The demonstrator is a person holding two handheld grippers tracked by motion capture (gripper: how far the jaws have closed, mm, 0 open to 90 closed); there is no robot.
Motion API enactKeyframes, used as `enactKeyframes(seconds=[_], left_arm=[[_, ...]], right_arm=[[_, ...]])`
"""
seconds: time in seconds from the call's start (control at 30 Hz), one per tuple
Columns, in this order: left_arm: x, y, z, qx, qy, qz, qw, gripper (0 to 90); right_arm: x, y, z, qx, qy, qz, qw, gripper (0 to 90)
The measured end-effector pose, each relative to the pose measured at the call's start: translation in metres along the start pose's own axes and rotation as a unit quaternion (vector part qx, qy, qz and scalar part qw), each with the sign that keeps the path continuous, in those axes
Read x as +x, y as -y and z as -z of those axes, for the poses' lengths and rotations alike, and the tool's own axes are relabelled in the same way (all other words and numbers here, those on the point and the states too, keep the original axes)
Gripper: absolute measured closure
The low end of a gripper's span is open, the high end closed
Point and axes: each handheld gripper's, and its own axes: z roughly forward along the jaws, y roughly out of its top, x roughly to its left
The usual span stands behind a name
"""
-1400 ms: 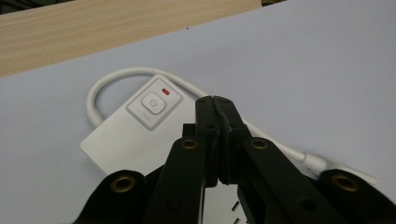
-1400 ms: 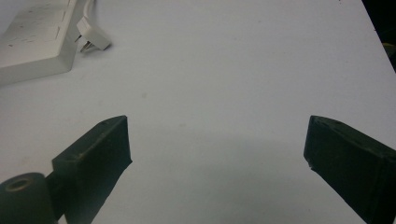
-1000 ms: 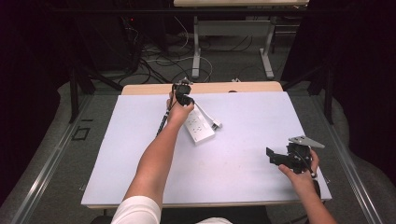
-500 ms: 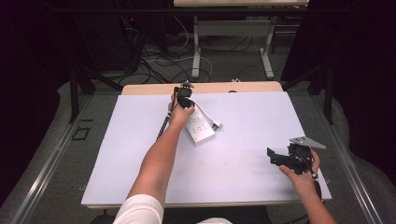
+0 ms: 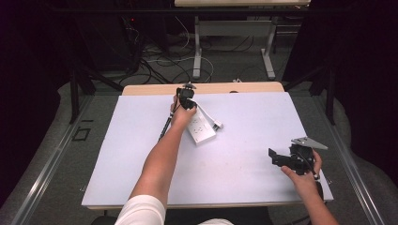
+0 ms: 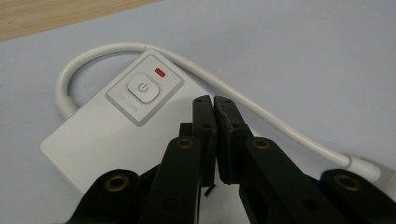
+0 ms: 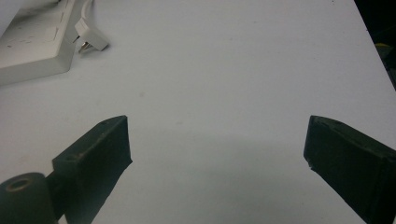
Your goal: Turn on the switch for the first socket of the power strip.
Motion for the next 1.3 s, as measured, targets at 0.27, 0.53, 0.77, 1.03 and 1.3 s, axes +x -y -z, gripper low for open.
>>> enactKeyframes(seconds=[0.27, 0.53, 0.77, 1.03, 1.3], left_arm=[[-0.0022, 0.0012, -0.0007, -0.005, -0.004, -0.007, 1.0000, 87.3], [-0.0017, 0.0018, -0.0007, -0.008, -0.002, -0.006, 1.0000, 88.1], [-0.0010, 0.0027, -0.0007, -0.011, 0.000, -0.007, 0.9999, 88.1], [0.0041, 0.0073, -0.0016, -0.015, 0.010, 0.010, 0.9998, 90.0], [0.0036, 0.0071, -0.0013, -0.015, 0.008, 0.006, 0.9998, 89.9]], right_arm=[[0.0006, -0.0002, 0.0002, 0.000, 0.000, 0.000, 1.0000, 6.6], [0.0015, -0.0002, 0.0004, 0.001, -0.001, -0.003, 1.0000, 6.6], [0.0020, -0.0004, 0.0001, 0.000, -0.001, 0.000, 1.0000, 6.6], [0.0021, -0.0005, -0.0002, 0.000, -0.002, 0.001, 1.0000, 6.6], [0.0033, -0.0005, -0.0008, 0.002, -0.003, 0.000, 1.0000, 6.6]])
